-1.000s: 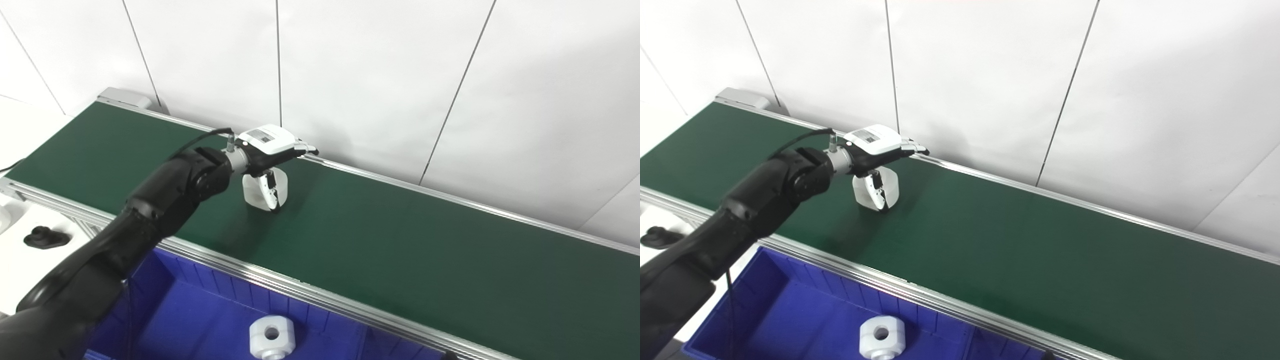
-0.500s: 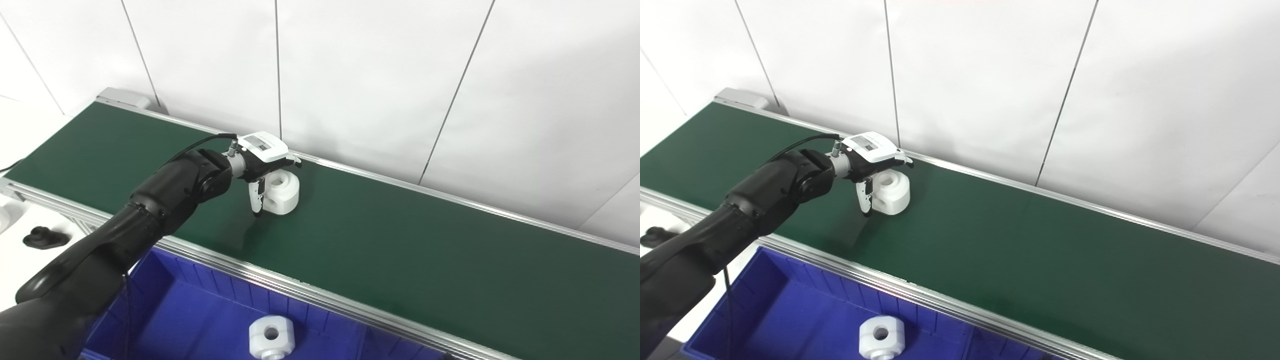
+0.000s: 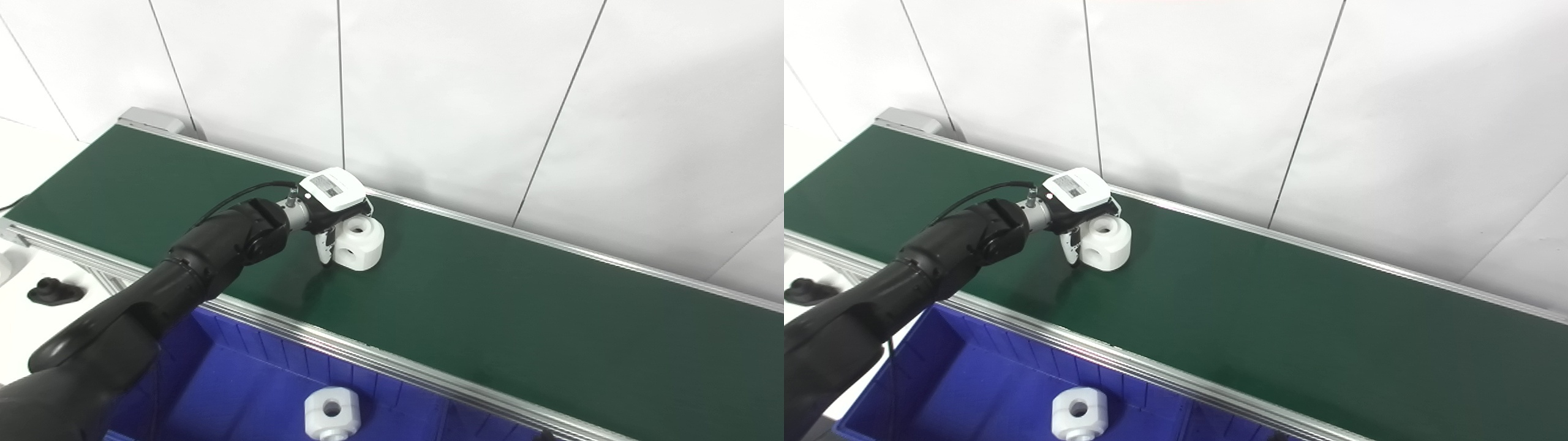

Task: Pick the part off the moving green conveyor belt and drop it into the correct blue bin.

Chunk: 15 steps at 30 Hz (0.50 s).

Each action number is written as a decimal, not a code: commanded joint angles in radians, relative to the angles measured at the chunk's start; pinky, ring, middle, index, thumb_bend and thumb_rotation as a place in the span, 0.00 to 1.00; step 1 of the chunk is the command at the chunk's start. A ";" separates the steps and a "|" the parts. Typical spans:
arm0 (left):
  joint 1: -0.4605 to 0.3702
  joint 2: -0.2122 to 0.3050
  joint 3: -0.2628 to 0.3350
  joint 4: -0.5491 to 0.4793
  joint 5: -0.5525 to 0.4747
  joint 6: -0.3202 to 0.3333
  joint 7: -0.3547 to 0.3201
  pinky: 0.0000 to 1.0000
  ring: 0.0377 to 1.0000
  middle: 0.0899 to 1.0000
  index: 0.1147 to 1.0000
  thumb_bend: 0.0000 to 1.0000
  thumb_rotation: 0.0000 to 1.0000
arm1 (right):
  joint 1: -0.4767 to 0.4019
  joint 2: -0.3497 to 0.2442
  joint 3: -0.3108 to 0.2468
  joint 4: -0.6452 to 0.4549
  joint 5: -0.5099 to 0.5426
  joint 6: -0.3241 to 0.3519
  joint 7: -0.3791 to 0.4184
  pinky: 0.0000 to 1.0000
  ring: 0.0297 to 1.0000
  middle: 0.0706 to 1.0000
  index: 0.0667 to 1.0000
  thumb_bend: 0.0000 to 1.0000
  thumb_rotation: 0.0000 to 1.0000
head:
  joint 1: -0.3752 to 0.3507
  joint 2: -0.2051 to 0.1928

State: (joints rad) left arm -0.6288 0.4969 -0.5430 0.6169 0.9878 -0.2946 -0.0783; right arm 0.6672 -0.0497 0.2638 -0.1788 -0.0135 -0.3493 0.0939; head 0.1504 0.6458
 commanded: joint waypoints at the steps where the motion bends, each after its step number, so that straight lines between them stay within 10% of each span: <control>1: -0.043 0.004 0.023 -0.030 -0.042 0.003 -0.011 0.37 0.43 0.45 0.42 0.52 0.00 | 0.011 0.008 0.005 -0.037 -0.006 -0.006 0.000 1.00 0.96 0.98 1.00 0.89 1.00 | -0.001 -0.002; 15: -0.010 0.044 0.076 -0.204 -0.136 -0.006 -0.118 0.33 0.38 0.40 0.44 0.52 0.00 | 0.010 0.014 0.012 -0.046 -0.006 0.000 -0.003 1.00 0.92 0.97 1.00 0.90 1.00 | 0.009 0.015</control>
State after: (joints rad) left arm -0.6041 0.4937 -0.5006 0.4666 0.8807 -0.2927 -0.2033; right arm 0.6667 -0.0460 0.2699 -0.1816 -0.0225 -0.3491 0.0895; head 0.1580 0.6611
